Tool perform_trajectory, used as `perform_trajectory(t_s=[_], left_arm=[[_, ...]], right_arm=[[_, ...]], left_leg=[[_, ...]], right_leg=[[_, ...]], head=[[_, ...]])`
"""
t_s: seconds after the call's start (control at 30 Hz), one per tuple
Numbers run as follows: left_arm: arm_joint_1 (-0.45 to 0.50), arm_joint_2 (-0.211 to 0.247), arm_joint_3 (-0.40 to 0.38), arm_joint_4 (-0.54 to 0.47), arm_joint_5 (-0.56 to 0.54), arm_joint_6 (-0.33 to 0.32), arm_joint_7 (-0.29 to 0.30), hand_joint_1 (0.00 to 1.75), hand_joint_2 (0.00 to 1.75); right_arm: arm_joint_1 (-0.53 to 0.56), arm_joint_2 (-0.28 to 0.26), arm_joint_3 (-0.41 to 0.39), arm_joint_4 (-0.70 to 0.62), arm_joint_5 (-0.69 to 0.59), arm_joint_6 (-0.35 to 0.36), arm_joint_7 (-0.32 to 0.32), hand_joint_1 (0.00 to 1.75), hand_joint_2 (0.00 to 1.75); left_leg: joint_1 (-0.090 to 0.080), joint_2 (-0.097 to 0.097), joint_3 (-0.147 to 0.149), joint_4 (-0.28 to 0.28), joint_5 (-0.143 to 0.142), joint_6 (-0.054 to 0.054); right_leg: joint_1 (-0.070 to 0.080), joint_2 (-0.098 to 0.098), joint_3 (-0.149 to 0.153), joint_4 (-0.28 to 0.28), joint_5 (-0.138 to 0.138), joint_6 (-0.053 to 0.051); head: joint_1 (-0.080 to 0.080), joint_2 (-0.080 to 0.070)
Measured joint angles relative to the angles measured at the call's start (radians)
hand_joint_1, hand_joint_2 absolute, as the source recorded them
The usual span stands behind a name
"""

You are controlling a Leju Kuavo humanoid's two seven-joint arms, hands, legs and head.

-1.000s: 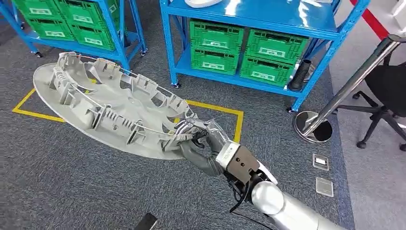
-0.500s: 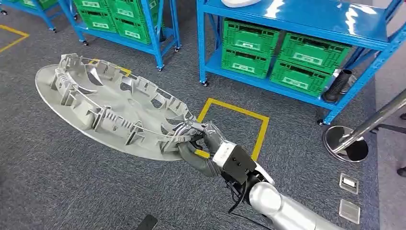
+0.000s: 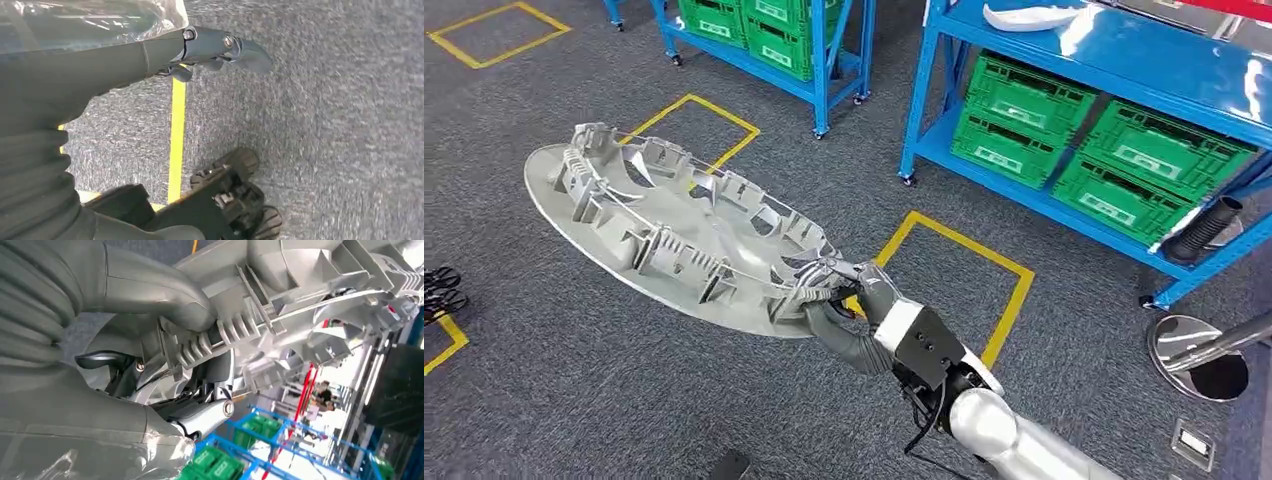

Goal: Take the parts from the cabinet and place them on the table.

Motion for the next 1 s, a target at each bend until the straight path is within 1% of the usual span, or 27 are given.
perform_trajectory(t_s=[0.03,0.07,0.1,0.13,0.17,0.2,0.27,0.3,0.33,0.37,0.4,0.43,0.47,0.5,0.53,0.57,0.6,0.63,0.67,0.7,0.73,0.8,0.83,0.87,0.9,0.97,1.0], left_arm=[[0.001,0.000,0.000,0.000,0.002,0.000,0.000,0.00,1.75],[0.001,0.000,0.000,0.000,0.003,0.000,0.000,0.00,1.75],[0.000,0.000,0.000,0.000,0.005,0.000,0.000,0.00,1.75],[0.000,-0.002,0.000,0.000,0.005,0.000,0.000,0.00,1.75],[-0.003,-0.002,0.000,0.000,0.006,0.000,0.001,0.00,1.75],[-0.002,-0.002,0.000,0.000,0.007,0.000,0.001,0.00,1.75],[0.002,-0.002,0.000,0.000,0.008,-0.001,0.002,0.00,1.75],[0.005,0.002,0.000,0.001,0.008,-0.002,0.002,0.00,1.75],[0.006,0.001,0.000,0.000,0.008,-0.002,0.003,0.00,1.75],[0.003,0.001,-0.001,0.000,0.007,-0.002,0.003,0.00,1.75],[-0.001,0.001,-0.001,0.000,0.005,-0.002,0.003,0.00,1.75],[-0.004,0.001,-0.001,0.000,0.004,-0.002,0.003,0.00,1.75],[-0.005,0.001,-0.001,0.000,0.004,-0.002,0.003,0.00,1.75],[-0.004,0.001,-0.001,0.000,0.004,-0.002,0.003,0.00,1.75],[-0.003,0.002,-0.001,0.000,0.005,-0.002,0.003,0.00,1.75],[-0.003,0.002,-0.002,0.000,0.004,-0.002,0.003,0.00,1.75],[-0.005,0.003,-0.002,0.000,0.004,-0.002,0.005,0.00,1.75],[-0.006,0.003,-0.002,0.000,0.004,-0.002,0.006,0.00,1.75],[-0.010,0.003,-0.002,0.000,0.004,-0.002,0.006,0.00,1.75],[-0.011,0.003,-0.001,0.000,0.003,-0.002,0.006,0.00,1.75],[-0.011,0.003,-0.001,0.000,0.003,-0.002,0.006,0.00,1.75],[-0.008,0.005,-0.001,0.000,0.005,-0.002,0.009,0.00,1.75],[-0.006,0.005,-0.002,0.000,0.005,-0.001,0.008,0.00,1.75],[-0.007,0.005,-0.002,0.000,0.005,-0.001,0.007,0.00,1.75],[-0.009,0.004,-0.001,0.000,0.008,-0.001,0.006,0.00,1.75],[-0.007,0.003,-0.001,-0.001,0.017,-0.011,0.005,0.00,1.75],[-0.004,0.003,-0.001,0.000,0.020,-0.017,0.005,0.00,1.75]], right_arm=[[0.002,-0.001,-0.001,0.000,0.000,0.000,0.000,1.75,1.75],[0.002,-0.001,-0.001,0.000,0.000,0.001,0.000,1.75,1.75],[0.002,-0.001,-0.002,0.000,0.002,0.001,0.001,1.75,1.75],[0.001,-0.001,-0.003,0.000,0.004,0.001,0.002,1.75,1.75],[0.003,-0.001,-0.004,-0.001,0.005,0.000,0.003,1.75,1.75],[0.002,-0.001,-0.005,-0.001,0.006,0.000,0.003,1.75,1.75],[0.002,-0.002,-0.006,-0.001,0.009,-0.003,0.006,1.75,1.75],[0.002,-0.001,-0.008,-0.001,0.010,-0.005,0.008,1.75,1.75],[0.003,-0.001,-0.010,-0.001,0.010,-0.005,0.010,1.75,1.75],[0.003,0.000,-0.011,-0.001,0.010,-0.005,0.010,1.75,1.75],[0.003,0.000,-0.012,-0.001,0.010,-0.005,0.009,1.75,1.75],[0.004,0.000,-0.013,-0.001,0.011,-0.006,0.010,1.75,1.75],[0.004,0.000,-0.013,-0.001,0.011,-0.007,0.010,1.75,1.75],[0.006,0.000,-0.013,-0.001,0.010,-0.007,0.010,1.75,1.75],[0.007,0.000,-0.013,0.000,0.010,-0.007,0.010,1.75,1.75],[0.007,0.000,-0.013,0.000,0.011,-0.007,0.011,1.75,1.75],[0.007,0.000,-0.013,0.000,0.010,-0.007,0.011,1.75,1.75],[0.006,0.000,-0.013,0.000,0.010,-0.007,0.011,1.75,1.75],[0.006,0.000,-0.014,0.000,0.010,-0.007,0.011,1.75,1.75],[0.006,-0.001,-0.016,0.000,0.010,-0.007,0.011,1.75,1.75],[0.006,-0.001,-0.017,0.000,0.010,-0.007,0.011,1.75,1.75],[0.005,0.000,-0.019,0.000,0.010,-0.007,0.011,1.75,1.75],[0.005,-0.001,-0.022,0.000,0.010,-0.007,0.011,1.75,1.75],[0.005,-0.001,-0.023,0.000,0.010,-0.007,0.011,1.75,1.75],[0.007,-0.002,-0.024,0.000,0.008,-0.007,0.010,1.75,1.75],[0.011,-0.003,-0.024,0.005,0.003,-0.007,0.010,1.75,1.75],[0.013,-0.003,-0.024,0.008,0.002,-0.007,0.010,1.75,1.75]], left_leg=[[-0.001,-0.015,0.000,0.002,0.000,0.000],[-0.001,-0.029,0.000,0.004,0.000,0.000],[-0.001,-0.043,0.000,0.007,-0.001,-0.001],[0.002,-0.055,-0.003,0.010,-0.002,-0.004],[-0.002,-0.068,-0.010,0.015,-0.001,-0.009],[0.003,-0.077,-0.017,0.017,0.003,-0.016],[0.011,-0.098,-0.023,0.010,0.010,-0.029],[0.006,-0.108,-0.023,0.009,0.011,-0.036],[0.000,-0.058,-0.026,0.018,-0.001,-0.041],[0.000,-0.012,-0.042,0.051,-0.028,-0.049],[0.004,0.011,-0.073,0.119,-0.064,-0.057],[0.007,0.021,-0.110,0.200,-0.100,-0.061],[0.009,0.024,-0.141,0.269,-0.123,-0.065],[0.011,0.025,-0.152,0.294,-0.120,-0.069],[0.013,0.025,-0.138,0.273,-0.096,-0.070],[0.013,0.029,-0.107,0.214,-0.059,-0.069],[0.013,0.038,-0.061,0.129,-0.017,-0.066],[0.010,0.073,-0.009,0.034,0.019,-0.060],[-0.005,0.113,0.003,0.014,0.000,-0.052],[-0.005,0.104,-0.001,0.003,0.003,-0.038],[-0.006,0.097,-0.006,0.008,0.001,-0.030],[-0.008,0.076,-0.008,0.003,0.004,-0.016],[0.001,0.069,-0.003,-0.003,0.008,-0.010],[0.002,0.060,-0.004,-0.004,0.009,-0.005],[0.002,0.052,-0.005,-0.003,0.010,0.000],[0.000,0.030,-0.005,-0.003,0.009,0.003],[-0.001,0.019,-0.005,-0.001,0.009,0.004]], right_leg=[[0.000,0.001,0.013,-0.033,0.036,-0.004],[0.000,0.006,0.043,-0.100,0.080,-0.008],[0.000,0.021,0.082,-0.184,0.127,-0.014],[-0.002,0.067,0.115,-0.266,0.157,-0.020],[-0.005,0.095,0.124,-0.280,0.149,-0.022],[-0.004,0.085,0.129,-0.294,0.142,-0.019],[0.003,0.069,0.127,-0.290,0.143,-0.024],[-0.007,0.052,0.132,-0.301,0.149,-0.033],[-0.009,0.039,0.137,-0.309,0.152,-0.038],[-0.009,0.026,0.140,-0.311,0.153,-0.042],[-0.008,0.011,0.141,-0.311,0.151,-0.046],[-0.007,-0.005,0.141,-0.310,0.150,-0.047],[-0.007,-0.019,0.141,-0.309,0.149,-0.047],[-0.008,-0.032,0.141,-0.309,0.147,-0.047],[-0.008,-0.044,0.142,-0.308,0.146,-0.045],[-0.008,-0.053,0.144,-0.308,0.144,-0.042],[-0.008,-0.062,0.148,-0.307,0.141,-0.039],[-0.006,-0.072,0.153,-0.307,0.137,-0.034],[0.003,-0.080,0.152,-0.306,0.134,-0.029],[0.004,-0.084,0.150,-0.303,0.133,-0.026],[0.004,-0.095,0.151,-0.305,0.133,-0.019],[0.003,-0.116,0.159,-0.310,0.131,-0.008],[-0.002,-0.090,0.157,-0.303,0.116,-0.001],[-0.003,-0.043,0.142,-0.271,0.093,0.000],[-0.003,-0.016,0.111,-0.202,0.055,-0.001],[-0.002,0.001,0.034,-0.050,-0.002,0.000],[-0.002,0.002,0.009,-0.007,-0.004,-0.001]], head=[[0.000,0.000],[0.000,0.000],[0.000,0.000],[0.001,0.000],[-0.004,0.000],[-0.002,0.000],[0.000,0.000],[-0.001,0.000],[-0.001,0.000],[-0.017,0.000],[-0.018,0.000],[-0.019,0.000],[-0.019,0.000],[-0.019,0.000],[-0.020,0.000],[-0.019,0.000],[-0.020,0.000],[-0.020,0.000],[-0.020,0.000],[-0.021,0.000],[-0.016,0.000],[-0.018,0.000],[-0.015,0.000],[-0.014,0.000],[-0.007,0.000],[-0.001,0.000],[-0.001,0.000]])
